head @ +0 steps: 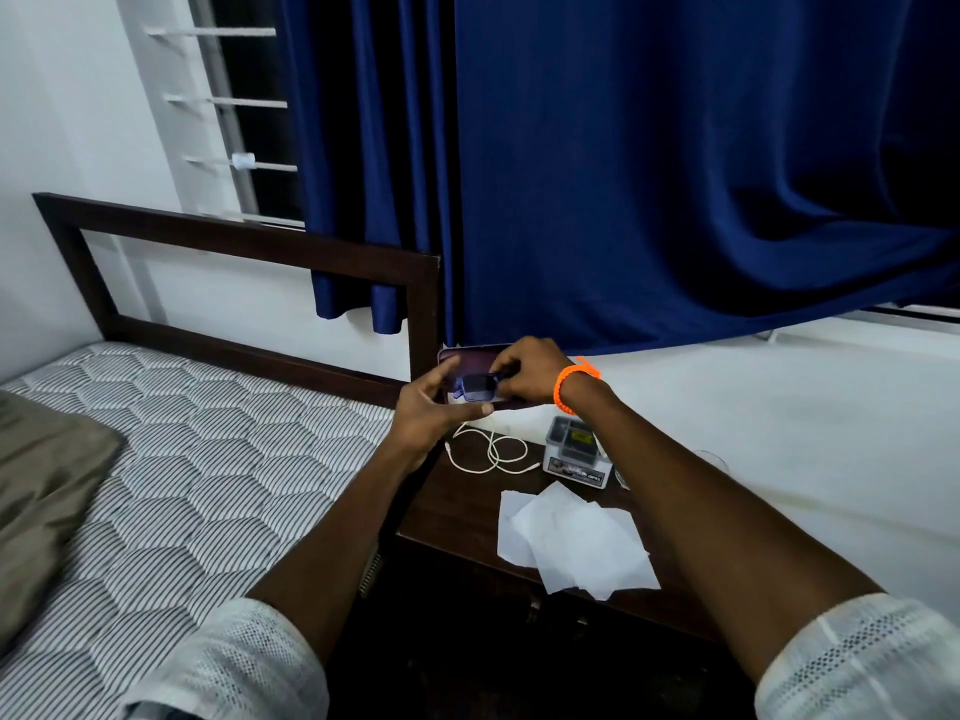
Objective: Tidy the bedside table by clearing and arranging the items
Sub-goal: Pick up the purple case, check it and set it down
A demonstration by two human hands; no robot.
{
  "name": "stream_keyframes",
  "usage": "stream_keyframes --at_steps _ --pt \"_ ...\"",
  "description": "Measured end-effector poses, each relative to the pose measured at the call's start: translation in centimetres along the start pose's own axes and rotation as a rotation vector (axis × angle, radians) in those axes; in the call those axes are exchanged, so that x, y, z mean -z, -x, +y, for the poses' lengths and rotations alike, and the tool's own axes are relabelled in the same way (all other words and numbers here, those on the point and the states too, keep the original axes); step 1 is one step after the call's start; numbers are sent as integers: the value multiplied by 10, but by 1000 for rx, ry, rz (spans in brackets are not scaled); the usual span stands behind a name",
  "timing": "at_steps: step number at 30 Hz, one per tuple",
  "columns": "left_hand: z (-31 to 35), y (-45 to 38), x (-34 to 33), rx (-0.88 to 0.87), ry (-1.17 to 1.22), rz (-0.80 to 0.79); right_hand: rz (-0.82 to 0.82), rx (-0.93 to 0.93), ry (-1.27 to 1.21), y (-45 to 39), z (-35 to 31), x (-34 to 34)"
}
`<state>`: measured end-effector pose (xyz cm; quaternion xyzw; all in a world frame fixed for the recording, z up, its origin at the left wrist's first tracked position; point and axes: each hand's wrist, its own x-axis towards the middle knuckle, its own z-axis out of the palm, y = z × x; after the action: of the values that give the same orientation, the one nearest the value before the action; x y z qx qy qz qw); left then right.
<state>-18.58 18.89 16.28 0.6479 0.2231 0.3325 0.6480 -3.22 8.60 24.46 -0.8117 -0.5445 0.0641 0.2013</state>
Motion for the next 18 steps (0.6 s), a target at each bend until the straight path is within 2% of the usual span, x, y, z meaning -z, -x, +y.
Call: stream_keyframes --at_steps 7,18 --pt "-1 1 -3 -9 -22 3 16 2 7 2 1 -2" --pt "2 1 -7 -16 19 4 58 -41 -144 3 11 2"
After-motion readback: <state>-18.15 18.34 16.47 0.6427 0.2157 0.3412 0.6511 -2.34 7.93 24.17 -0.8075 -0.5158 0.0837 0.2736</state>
